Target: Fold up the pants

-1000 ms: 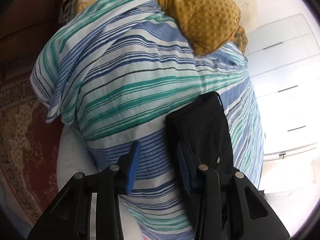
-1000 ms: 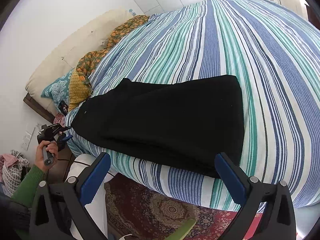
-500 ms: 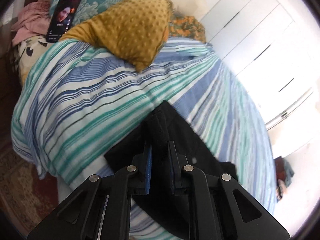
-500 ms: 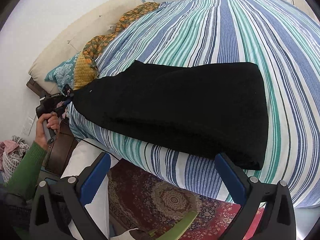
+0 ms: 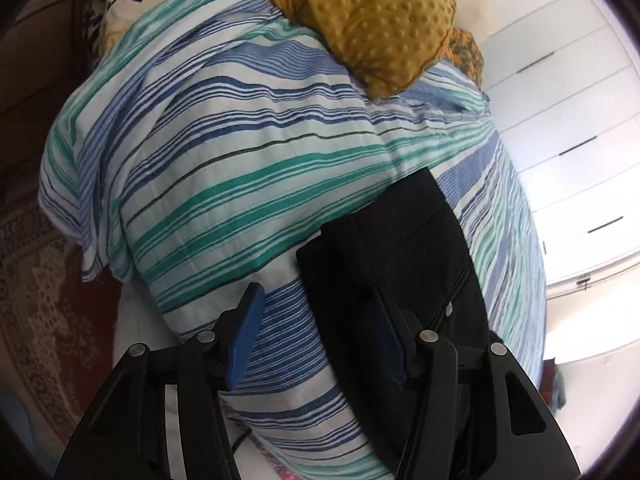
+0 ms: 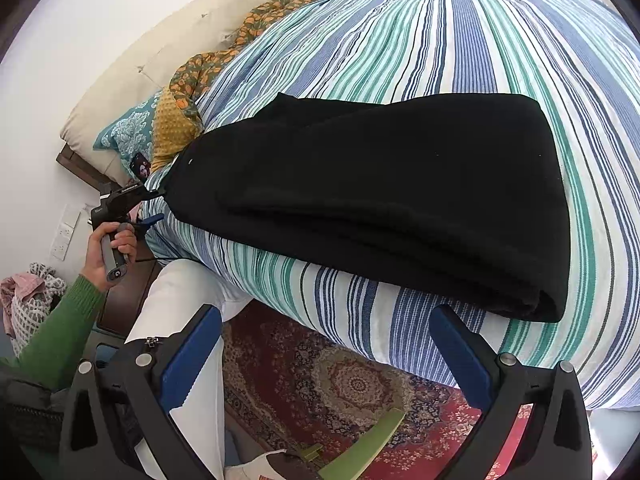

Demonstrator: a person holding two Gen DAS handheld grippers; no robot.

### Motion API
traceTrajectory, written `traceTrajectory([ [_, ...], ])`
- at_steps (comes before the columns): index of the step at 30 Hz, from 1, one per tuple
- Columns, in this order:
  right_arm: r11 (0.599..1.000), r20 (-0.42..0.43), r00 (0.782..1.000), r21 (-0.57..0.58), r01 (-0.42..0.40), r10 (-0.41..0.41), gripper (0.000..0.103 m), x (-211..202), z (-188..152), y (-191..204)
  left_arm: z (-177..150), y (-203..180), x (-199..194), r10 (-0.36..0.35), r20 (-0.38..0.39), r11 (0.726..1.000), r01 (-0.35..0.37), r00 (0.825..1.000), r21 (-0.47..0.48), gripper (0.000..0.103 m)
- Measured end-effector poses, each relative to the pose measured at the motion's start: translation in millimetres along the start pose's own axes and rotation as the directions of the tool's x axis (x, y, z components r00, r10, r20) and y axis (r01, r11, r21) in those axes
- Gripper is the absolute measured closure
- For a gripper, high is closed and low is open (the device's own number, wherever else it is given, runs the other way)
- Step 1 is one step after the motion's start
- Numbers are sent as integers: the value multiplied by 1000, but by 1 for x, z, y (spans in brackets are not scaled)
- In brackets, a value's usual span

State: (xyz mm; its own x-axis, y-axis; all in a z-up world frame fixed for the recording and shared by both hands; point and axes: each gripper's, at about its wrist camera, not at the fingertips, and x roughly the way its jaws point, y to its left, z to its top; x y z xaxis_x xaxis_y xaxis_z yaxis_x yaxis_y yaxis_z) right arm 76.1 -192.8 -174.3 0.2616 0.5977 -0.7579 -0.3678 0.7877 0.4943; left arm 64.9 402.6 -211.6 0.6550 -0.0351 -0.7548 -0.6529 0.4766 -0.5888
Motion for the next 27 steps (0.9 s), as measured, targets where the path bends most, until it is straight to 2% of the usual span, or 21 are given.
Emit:
traceTrajectory([
  [1, 1000, -2, 1000, -7, -2, 2, 0, 1, 0, 2, 2, -1, 1, -35, 3, 999, 35, 999, -12, 62],
  [2, 1000, -5, 1000, -13, -3, 3, 0, 2, -1, 2, 8, -2, 6, -70, -1, 997, 70, 998, -34, 65],
  [7, 1000, -9, 1000, -3, -2, 2, 0, 3, -4, 1, 12, 13, 24, -101, -46, 985, 94, 994, -145, 59],
  [9, 1000, -8, 1000, 2, -3, 3, 0, 3, -4, 0, 12, 13, 26, -111, -45, 983, 103, 993, -153, 59],
  [10, 1000, -8, 1000, 3, -3, 3, 0, 3, -4, 0, 12, 12, 27, -116, -49, 982, 107, 992, -154, 71],
  [13, 1000, -13, 1000, 2, -4, 4, 0, 5, -5, 0, 11, 5, 19, -105, -20, 984, 101, 994, -144, 83],
  [17, 1000, -3, 1000, 1, -3, 3, 0, 3, -4, -1, 5, -30, -21, -194, 50, 977, 197, 980, -76, 86],
  [20, 1000, 41, 999, 12, 3, -3, 0, -7, -2, -5, -12, -94, -62, -253, 69, 963, 244, 965, 119, 86],
  [21, 1000, 58, 998, 20, 5, -6, 0, -11, -1, -7, -24, -121, -77, -276, 68, 945, 258, 959, 202, 86],
  [23, 999, 101, 995, 45, 3, -7, 0, -22, 3, -15, -51, -173, -102, -322, 48, 891, 286, 945, 352, 86],
  [27, 994, 217, 976, 109, 4, -27, 0, -54, 11, -36, -124, -267, -130, -399, -62, 741, 362, 915, 565, 86],
])
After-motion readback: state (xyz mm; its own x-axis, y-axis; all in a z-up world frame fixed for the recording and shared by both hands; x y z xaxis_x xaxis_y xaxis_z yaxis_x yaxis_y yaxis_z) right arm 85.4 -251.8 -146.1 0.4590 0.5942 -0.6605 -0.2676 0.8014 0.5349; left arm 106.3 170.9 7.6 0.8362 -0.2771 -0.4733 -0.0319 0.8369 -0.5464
